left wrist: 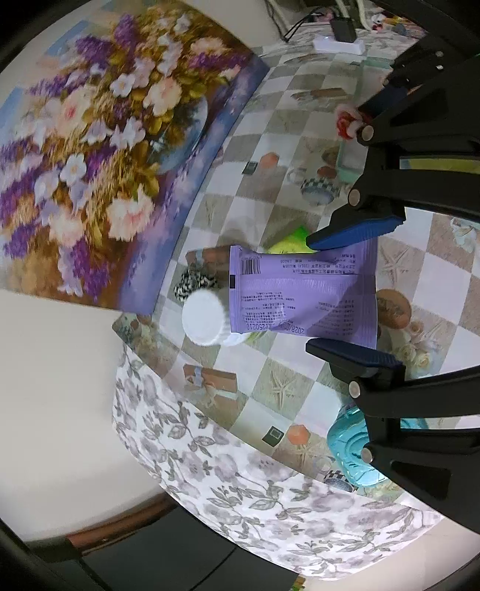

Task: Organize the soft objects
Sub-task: 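Carry the packet and flower toy over the tray and open both tools, then move both open tools back from the tray to the pile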

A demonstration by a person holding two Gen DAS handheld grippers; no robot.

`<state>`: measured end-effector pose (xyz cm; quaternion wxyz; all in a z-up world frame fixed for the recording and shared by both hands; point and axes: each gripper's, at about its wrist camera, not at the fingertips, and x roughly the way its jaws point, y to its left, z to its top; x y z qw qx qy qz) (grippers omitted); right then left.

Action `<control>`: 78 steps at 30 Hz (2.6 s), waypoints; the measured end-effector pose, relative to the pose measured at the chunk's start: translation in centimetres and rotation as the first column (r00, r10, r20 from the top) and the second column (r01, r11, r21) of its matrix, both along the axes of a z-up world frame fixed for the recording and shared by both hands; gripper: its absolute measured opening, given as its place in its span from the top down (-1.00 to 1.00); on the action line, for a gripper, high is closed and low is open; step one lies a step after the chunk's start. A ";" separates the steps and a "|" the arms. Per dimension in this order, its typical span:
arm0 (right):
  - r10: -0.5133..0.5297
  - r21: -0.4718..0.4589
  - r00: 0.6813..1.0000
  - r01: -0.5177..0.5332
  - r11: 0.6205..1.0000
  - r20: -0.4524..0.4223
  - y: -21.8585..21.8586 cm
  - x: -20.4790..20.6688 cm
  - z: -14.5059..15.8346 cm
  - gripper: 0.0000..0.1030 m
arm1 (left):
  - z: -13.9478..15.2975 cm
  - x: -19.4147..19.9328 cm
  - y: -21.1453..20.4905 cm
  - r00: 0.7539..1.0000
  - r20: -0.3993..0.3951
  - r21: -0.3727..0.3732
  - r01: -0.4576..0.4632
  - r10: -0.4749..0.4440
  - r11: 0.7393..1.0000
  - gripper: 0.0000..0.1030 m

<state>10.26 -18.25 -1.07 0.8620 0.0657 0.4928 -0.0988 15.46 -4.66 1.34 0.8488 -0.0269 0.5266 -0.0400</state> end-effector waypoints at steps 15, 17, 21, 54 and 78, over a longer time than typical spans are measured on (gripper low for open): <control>-0.310 0.090 0.947 0.317 0.944 -0.081 -12.3 -5.5 0.1 0.44 | 0.9 -2.3 -3.9 0.992 -0.041 -0.053 0.116 -0.118 0.992 0.01; -0.337 0.104 0.938 0.345 0.933 -0.086 -13.4 -6.2 0.2 0.44 | 0.8 -2.7 -4.8 0.988 -0.051 -0.069 0.139 -0.143 0.988 0.01; -0.376 0.123 0.922 0.385 0.915 -0.092 -14.8 -7.5 0.5 0.44 | 0.6 -3.9 -7.0 0.974 -0.062 -0.075 0.212 -0.216 0.974 0.01; -0.318 0.102 0.929 0.340 0.935 -0.187 -13.0 -6.3 -1.7 0.22 | -6.2 -5.7 -12.4 0.917 -0.170 -0.157 0.337 -0.362 0.928 -0.23; -0.314 0.025 0.920 0.329 0.944 -0.232 -11.8 -4.0 -3.5 -0.56 | -6.8 -1.0 -4.4 0.982 -0.167 0.036 0.096 -0.089 0.995 -0.80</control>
